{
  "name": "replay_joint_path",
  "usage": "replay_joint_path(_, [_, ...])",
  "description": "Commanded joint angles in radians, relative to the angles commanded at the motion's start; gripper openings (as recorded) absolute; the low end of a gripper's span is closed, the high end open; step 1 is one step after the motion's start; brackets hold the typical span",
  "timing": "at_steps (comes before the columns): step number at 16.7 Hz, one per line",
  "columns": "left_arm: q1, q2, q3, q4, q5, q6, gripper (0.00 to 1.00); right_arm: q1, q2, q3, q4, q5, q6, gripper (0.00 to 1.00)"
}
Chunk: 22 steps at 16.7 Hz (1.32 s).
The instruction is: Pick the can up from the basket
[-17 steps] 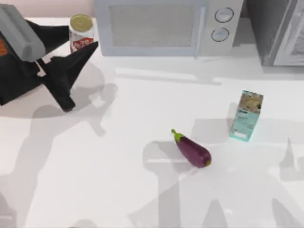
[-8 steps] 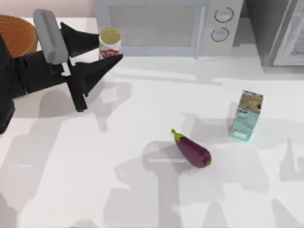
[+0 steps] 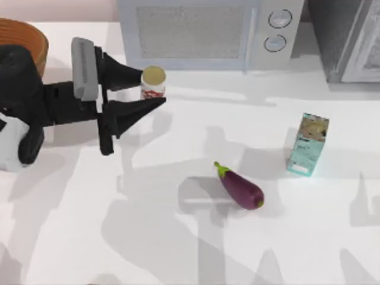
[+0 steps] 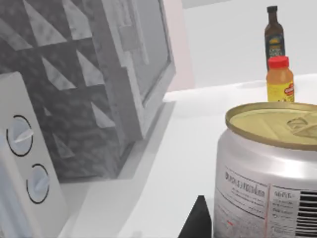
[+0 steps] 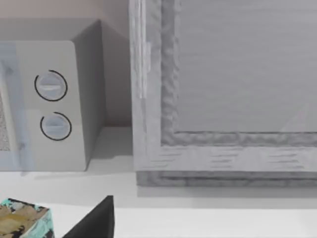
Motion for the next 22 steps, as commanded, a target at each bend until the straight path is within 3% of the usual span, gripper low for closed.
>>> replay_joint_path(10, [0.032,0.389,0.103,0.174,0.203,-0.055,0.0,0.0,0.0,0.0,0.0,0.0,0.0,1.0])
replay_joint_path(19, [0.04,0.431,0.109,0.19,0.221,-0.07,0.0,0.0,0.0,0.0,0.0,0.0,0.0,1.0])
replay_joint_path(22, [0.04,0.431,0.109,0.19,0.221,-0.07,0.23,0.0,0.0,0.0,0.0,0.0,0.0,1.0])
